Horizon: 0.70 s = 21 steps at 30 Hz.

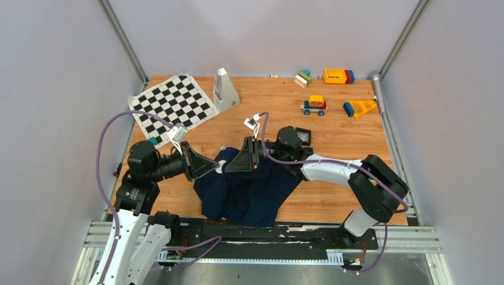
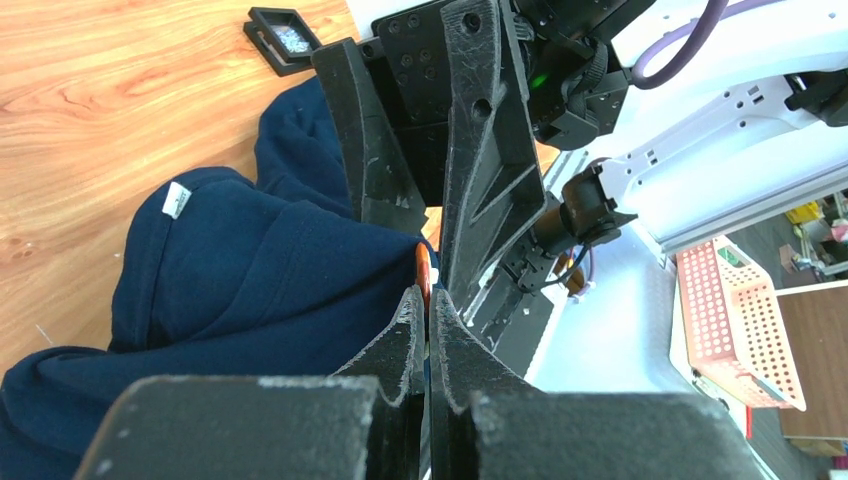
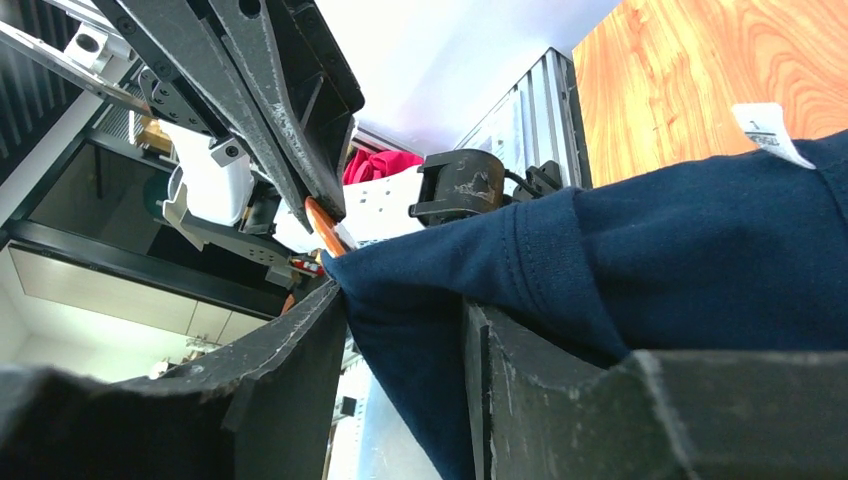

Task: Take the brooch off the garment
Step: Remove the brooch from the clothes.

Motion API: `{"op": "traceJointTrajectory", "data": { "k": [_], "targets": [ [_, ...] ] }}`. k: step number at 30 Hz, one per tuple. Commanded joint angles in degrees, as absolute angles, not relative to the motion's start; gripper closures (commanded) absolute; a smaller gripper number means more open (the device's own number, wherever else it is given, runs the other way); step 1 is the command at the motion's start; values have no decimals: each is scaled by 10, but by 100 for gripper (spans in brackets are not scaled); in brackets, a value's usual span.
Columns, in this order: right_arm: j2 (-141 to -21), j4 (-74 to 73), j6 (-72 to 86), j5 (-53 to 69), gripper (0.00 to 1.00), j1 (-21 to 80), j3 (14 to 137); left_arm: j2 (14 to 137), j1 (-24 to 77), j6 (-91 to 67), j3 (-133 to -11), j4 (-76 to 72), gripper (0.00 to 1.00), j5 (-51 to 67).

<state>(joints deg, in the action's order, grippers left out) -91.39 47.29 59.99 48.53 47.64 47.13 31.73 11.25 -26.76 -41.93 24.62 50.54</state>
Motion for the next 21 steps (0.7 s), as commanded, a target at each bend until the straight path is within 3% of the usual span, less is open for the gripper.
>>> {"op": "traceJointTrajectory", "data": {
  "k": [1, 8, 21],
  "targets": [
    [-923, 490, 603, 486, 55, 483, 499, 314, 115, -267, -423, 219, 100, 508],
    [-936, 458, 605, 470, 68, 483, 519, 313, 116, -268, -420, 215, 100, 506],
    [-968, 431, 607, 460, 77, 489, 561, 314, 123, -271, -404, 206, 100, 499]
  ]
}}
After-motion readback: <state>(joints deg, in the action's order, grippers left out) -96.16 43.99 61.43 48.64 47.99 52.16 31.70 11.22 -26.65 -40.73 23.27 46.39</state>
